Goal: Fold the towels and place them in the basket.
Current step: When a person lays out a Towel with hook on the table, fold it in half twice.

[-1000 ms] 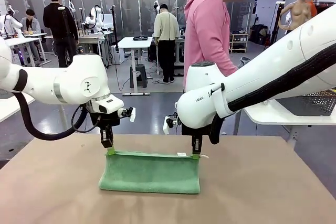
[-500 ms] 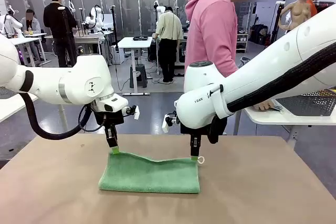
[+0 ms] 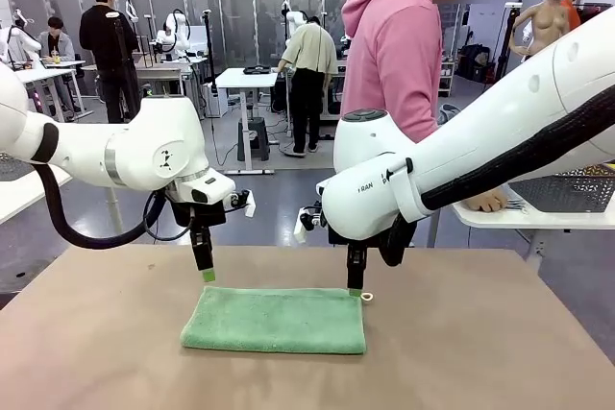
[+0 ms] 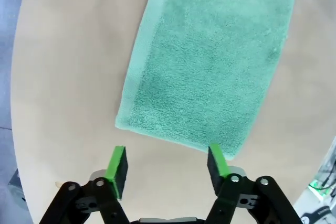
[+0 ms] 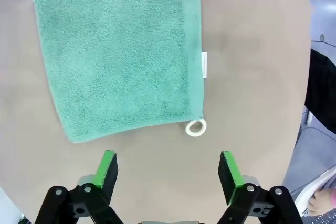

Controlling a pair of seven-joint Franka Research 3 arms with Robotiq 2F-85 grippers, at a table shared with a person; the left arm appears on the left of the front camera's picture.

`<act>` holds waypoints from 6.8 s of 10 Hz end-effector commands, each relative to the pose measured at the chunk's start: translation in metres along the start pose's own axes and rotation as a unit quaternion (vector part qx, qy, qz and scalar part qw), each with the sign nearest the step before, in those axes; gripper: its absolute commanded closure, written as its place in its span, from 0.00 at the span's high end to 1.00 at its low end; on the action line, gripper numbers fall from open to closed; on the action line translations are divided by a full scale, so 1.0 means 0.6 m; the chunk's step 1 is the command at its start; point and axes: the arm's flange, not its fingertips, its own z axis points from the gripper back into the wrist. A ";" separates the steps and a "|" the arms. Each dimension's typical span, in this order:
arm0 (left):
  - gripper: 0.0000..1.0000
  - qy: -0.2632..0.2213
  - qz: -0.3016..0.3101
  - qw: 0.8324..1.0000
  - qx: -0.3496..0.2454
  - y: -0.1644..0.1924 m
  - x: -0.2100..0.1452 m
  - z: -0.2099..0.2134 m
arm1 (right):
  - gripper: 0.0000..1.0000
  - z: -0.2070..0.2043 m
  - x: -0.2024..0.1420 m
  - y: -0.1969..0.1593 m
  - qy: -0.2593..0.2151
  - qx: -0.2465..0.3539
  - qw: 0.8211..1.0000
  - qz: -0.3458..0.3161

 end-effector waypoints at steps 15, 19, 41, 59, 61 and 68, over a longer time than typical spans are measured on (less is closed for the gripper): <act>0.91 -0.063 0.110 0.991 0.041 -0.228 -0.137 0.226 | 1.00 0.126 -0.070 0.110 -0.008 -0.071 0.941 -0.331; 0.91 -0.057 0.202 0.972 0.108 -0.420 -0.209 0.397 | 1.00 0.057 -0.090 0.097 -0.055 -0.007 0.889 -0.454; 0.91 -0.158 0.257 0.939 0.166 -0.574 -0.356 0.628 | 1.00 -0.100 -0.058 0.045 -0.020 0.077 0.774 -0.628; 0.91 -0.158 0.257 0.939 0.166 -0.574 -0.356 0.628 | 0.00 -0.138 -0.033 0.037 0.009 0.084 0.766 -0.638; 0.91 -0.158 0.257 0.939 0.166 -0.574 -0.356 0.628 | 0.00 -0.124 -0.037 0.038 -0.001 0.078 0.765 -0.639; 0.91 -0.158 0.257 0.939 0.166 -0.574 -0.356 0.628 | 0.00 0.070 -0.055 0.027 0.013 -0.046 0.840 -0.541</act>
